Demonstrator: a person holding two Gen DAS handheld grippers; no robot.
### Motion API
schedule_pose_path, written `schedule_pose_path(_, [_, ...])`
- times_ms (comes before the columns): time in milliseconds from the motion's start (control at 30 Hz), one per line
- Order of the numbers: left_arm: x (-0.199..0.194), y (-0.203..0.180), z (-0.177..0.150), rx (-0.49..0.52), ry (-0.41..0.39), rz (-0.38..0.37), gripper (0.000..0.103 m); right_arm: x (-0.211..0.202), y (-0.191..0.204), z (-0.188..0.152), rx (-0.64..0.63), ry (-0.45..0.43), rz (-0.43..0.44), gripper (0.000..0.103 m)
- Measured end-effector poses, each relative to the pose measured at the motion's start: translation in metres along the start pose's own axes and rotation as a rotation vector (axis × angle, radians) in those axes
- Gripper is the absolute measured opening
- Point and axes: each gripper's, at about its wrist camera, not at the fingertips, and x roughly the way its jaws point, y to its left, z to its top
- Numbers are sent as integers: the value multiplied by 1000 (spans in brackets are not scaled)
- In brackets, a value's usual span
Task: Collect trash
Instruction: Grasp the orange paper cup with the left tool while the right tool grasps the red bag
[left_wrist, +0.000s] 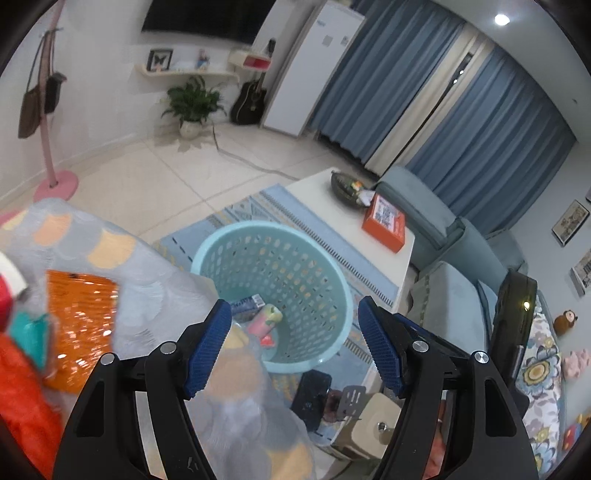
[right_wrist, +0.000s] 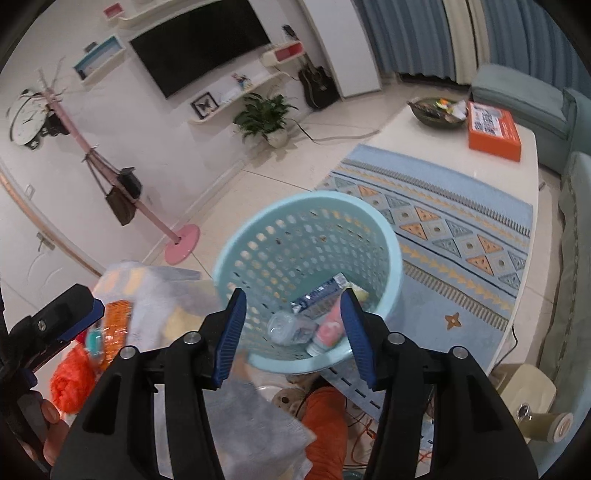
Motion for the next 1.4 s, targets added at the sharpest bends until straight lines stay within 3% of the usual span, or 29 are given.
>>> schedule_pose_path(167, [-53,-4,-11,21,-82,3,70,-29,38,-4,-73,-26,74,58])
schedule_pose_path(367, [-119,22,-28,9,-179,70,70,-53,105,-24,-216,-50,161,66])
schedule_pose_path(500, [-164,59,-41,-7,-231,178,72,-58,157,-41,-326,-44,215,71])
schedule_pose_path(667, [-207,119,-55,-94,-270,263,85,-51,219,-69,-433,-21,284,78])
schedule_pose_path(800, [-227,174,-70,-195,-251,349,86,-37,257,-88,-505,-4,295,79])
schedule_pose_path(1000, [-230,234,-93,-249,-185,451,86,-1,293,-107,-559,72,278,81])
schedule_pose_path(1233, [-204,278,-110,-256,-59,393,86,39,305,-126,-575,165,238,81])
schedule_pose_path(1400, [-198,285,-119,-243,-46,391,86,56,302,-136,-581,212,207,82])
